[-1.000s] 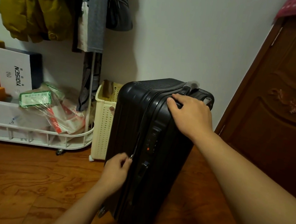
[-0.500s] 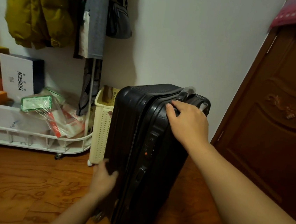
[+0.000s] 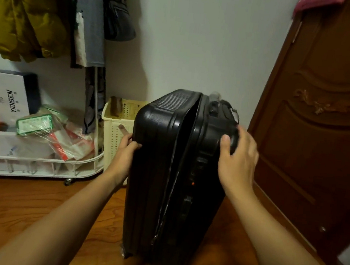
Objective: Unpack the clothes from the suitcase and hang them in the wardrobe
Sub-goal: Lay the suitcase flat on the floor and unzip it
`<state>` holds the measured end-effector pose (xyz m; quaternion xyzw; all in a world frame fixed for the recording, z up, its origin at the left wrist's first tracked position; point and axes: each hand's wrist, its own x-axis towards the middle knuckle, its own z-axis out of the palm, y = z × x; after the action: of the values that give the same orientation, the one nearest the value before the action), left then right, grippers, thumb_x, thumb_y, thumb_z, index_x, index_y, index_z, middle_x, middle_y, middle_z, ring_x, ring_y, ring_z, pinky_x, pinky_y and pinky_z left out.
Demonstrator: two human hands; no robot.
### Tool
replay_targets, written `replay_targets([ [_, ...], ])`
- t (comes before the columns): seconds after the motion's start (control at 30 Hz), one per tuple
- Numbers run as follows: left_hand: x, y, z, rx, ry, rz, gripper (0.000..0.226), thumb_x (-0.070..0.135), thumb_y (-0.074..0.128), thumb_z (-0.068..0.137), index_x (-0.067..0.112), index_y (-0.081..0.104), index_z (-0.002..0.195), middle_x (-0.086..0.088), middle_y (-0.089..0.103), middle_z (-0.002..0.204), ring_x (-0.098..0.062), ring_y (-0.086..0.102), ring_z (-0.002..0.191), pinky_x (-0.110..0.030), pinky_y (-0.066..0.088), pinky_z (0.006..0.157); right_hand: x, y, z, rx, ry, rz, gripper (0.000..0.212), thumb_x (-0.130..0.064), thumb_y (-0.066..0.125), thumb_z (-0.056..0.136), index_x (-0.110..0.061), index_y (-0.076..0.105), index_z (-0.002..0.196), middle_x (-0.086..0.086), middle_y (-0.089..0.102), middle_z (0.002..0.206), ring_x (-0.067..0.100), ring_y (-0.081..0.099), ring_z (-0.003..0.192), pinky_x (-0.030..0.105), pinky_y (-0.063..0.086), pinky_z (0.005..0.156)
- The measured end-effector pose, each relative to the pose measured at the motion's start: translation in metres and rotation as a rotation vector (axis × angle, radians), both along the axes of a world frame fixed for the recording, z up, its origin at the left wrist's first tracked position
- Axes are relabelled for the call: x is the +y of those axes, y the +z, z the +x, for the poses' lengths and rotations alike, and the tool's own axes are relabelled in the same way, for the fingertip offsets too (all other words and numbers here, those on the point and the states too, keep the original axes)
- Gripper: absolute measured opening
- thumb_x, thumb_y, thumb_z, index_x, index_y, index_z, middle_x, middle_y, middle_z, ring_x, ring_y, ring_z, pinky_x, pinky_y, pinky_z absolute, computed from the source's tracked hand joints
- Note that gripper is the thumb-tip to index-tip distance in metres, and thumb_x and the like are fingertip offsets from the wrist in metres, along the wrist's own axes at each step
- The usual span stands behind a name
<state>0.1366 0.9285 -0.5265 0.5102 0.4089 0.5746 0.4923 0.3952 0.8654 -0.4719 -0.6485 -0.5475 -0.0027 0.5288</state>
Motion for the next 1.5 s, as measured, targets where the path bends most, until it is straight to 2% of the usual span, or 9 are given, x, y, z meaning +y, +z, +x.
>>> replay_targets([
  [0.1, -0.037, -0.011, 0.013, 0.062, -0.006, 0.071, 0.037, 0.032, 0.054, 0.101, 0.031, 0.051, 0.137, 0.005, 0.058, 0.132, -0.008, 0.055, 0.119, -0.024, 0.044, 0.088, -0.025, -0.053, 0.016, 0.594, 0.107, -0.175, 0.081, -0.068, 0.048, 0.091, -0.038, 0.011, 0.157, -0.002, 0.029, 0.160, 0.025, 0.031, 0.145, 0.049, 0.029, 0.117],
  [0.23, -0.051, -0.008, 0.025, 0.353, 0.013, 0.138, 0.082, 0.078, 0.064, 0.073, 0.041, 0.041, 0.143, -0.001, 0.047, 0.144, -0.017, 0.045, 0.135, -0.037, 0.042, 0.108, -0.040, -0.090, 0.055, 0.698, 0.177, -0.274, 0.076, -0.062, 0.054, 0.089, -0.036, 0.025, 0.154, -0.006, 0.044, 0.150, 0.021, 0.045, 0.135, 0.039, 0.040, 0.104],
  [0.33, -0.050, 0.001, 0.046, 0.365, -0.041, 0.217, 0.093, 0.066, 0.068, 0.082, 0.048, 0.015, 0.156, 0.010, 0.026, 0.162, -0.010, 0.026, 0.147, -0.046, 0.025, 0.122, -0.042, -0.089, 0.064, 0.708, 0.266, -0.286, 0.060, -0.065, 0.058, 0.085, -0.041, 0.043, 0.139, -0.009, 0.055, 0.139, 0.016, 0.054, 0.125, 0.038, 0.044, 0.102],
  [0.53, -0.048, 0.013, 0.028, 0.132, 0.020, 0.176, 0.073, 0.060, 0.079, 0.074, 0.045, 0.046, 0.138, 0.016, 0.058, 0.134, -0.009, 0.056, 0.126, -0.045, 0.046, 0.110, -0.039, -0.092, 0.027, 0.492, 0.302, -0.341, 0.050, -0.051, 0.066, 0.090, -0.039, 0.042, 0.132, -0.021, 0.056, 0.112, 0.007, 0.055, 0.107, 0.028, 0.045, 0.087],
  [0.83, -0.051, 0.020, -0.076, 0.168, 0.290, 0.065, 0.104, 0.081, 0.079, 0.055, 0.036, 0.042, 0.141, 0.009, 0.057, 0.135, -0.012, 0.058, 0.122, -0.042, 0.048, 0.107, -0.030, -0.057, -0.021, -0.092, 0.487, -0.745, 0.034, -0.033, 0.069, 0.093, -0.033, 0.055, 0.124, -0.007, 0.063, 0.119, 0.011, 0.062, 0.106, 0.024, 0.050, 0.081],
  [0.93, -0.063, 0.023, -0.118, 0.103, 0.279, 0.046, 0.076, 0.068, 0.078, 0.068, 0.040, 0.047, 0.132, 0.010, 0.059, 0.131, -0.014, 0.059, 0.120, -0.039, 0.050, 0.104, -0.008, 0.007, -0.039, -0.223, 0.237, -0.542, 0.020, -0.026, 0.054, 0.101, -0.025, 0.066, 0.117, 0.000, 0.067, 0.112, 0.016, 0.061, 0.096, 0.031, 0.048, 0.081],
  [1.07, -0.075, 0.031, -0.161, 0.029, 0.320, -0.006, 0.075, 0.063, 0.065, 0.085, 0.027, 0.043, 0.146, 0.004, 0.055, 0.138, -0.014, 0.057, 0.121, -0.027, 0.049, 0.086, 0.029, 0.077, -0.125, -0.148, 0.352, -0.185, 0.045, -0.046, 0.058, 0.092, -0.024, 0.057, 0.132, 0.004, 0.057, 0.130, 0.024, 0.055, 0.119, 0.039, 0.045, 0.102],
  [1.3, -0.088, 0.054, -0.224, 0.066, 0.379, 0.008, 0.062, 0.070, 0.041, 0.095, 0.030, 0.055, 0.140, 0.012, 0.061, 0.132, -0.010, 0.055, 0.122, -0.025, 0.044, 0.087, 0.072, 0.114, -0.250, -0.265, 0.325, -0.699, 0.104, -0.088, 0.041, 0.077, -0.019, 0.034, 0.154, 0.014, 0.023, 0.163, 0.038, 0.022, 0.149, 0.049, 0.020, 0.121],
  [1.5, -0.080, 0.063, -0.239, -0.069, 0.653, -0.018, 0.045, 0.069, 0.067, 0.079, 0.036, 0.068, 0.109, 0.008, 0.070, 0.111, -0.017, 0.066, 0.108, -0.045, 0.051, 0.102, 0.071, 0.105, -0.293, -0.328, 0.419, -0.721, 0.133, -0.100, 0.044, 0.049, -0.020, 0.033, 0.155, 0.015, 0.019, 0.163, 0.041, 0.022, 0.148, 0.054, 0.023, 0.119],
])
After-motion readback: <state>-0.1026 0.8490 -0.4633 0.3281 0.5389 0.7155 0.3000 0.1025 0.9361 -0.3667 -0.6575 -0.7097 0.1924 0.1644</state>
